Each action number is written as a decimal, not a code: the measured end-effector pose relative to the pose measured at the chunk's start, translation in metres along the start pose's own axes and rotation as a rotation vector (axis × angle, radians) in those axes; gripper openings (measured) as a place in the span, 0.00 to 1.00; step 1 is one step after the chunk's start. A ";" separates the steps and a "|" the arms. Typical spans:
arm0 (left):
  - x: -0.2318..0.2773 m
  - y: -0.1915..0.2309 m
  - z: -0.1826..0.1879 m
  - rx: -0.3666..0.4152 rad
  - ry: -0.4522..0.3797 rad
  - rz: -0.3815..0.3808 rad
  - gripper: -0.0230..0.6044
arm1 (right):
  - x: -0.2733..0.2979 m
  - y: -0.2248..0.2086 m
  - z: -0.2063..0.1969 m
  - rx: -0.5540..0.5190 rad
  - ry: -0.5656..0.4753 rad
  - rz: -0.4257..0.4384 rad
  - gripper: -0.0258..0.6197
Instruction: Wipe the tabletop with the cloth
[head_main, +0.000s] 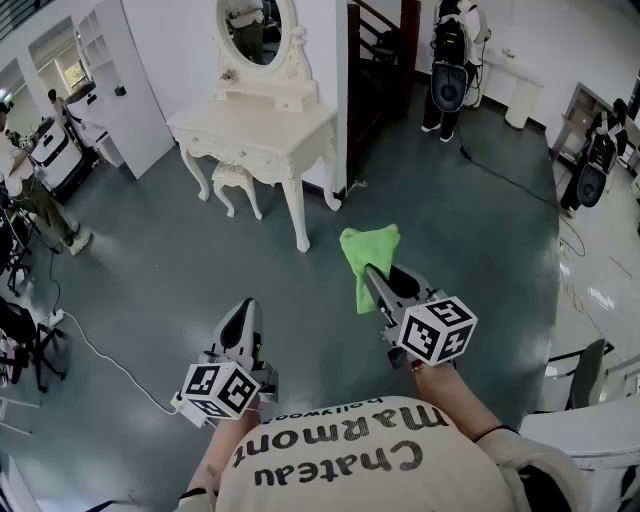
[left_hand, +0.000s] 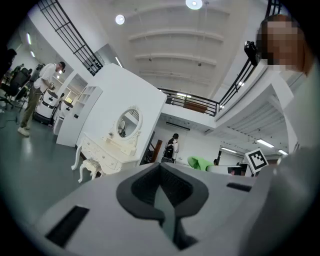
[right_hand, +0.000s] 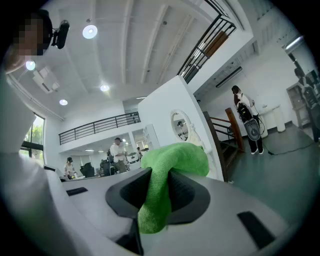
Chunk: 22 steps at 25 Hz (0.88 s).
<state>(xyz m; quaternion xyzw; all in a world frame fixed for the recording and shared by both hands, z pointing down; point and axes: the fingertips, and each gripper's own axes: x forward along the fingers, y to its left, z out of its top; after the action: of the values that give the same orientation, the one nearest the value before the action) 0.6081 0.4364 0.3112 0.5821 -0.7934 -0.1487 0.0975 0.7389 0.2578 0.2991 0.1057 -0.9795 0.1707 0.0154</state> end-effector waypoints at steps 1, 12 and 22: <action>0.000 0.000 0.001 0.000 0.002 -0.001 0.05 | 0.000 0.001 0.001 -0.003 0.001 0.000 0.20; -0.013 0.028 0.008 -0.014 -0.010 -0.029 0.05 | 0.020 0.022 -0.017 0.007 0.013 -0.013 0.20; -0.017 0.085 -0.014 -0.107 0.041 0.042 0.05 | 0.063 0.022 -0.049 0.070 0.086 -0.028 0.20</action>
<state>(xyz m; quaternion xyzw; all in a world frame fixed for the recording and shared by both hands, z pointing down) 0.5419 0.4749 0.3548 0.5622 -0.7942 -0.1771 0.1479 0.6728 0.2817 0.3418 0.1127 -0.9698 0.2089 0.0564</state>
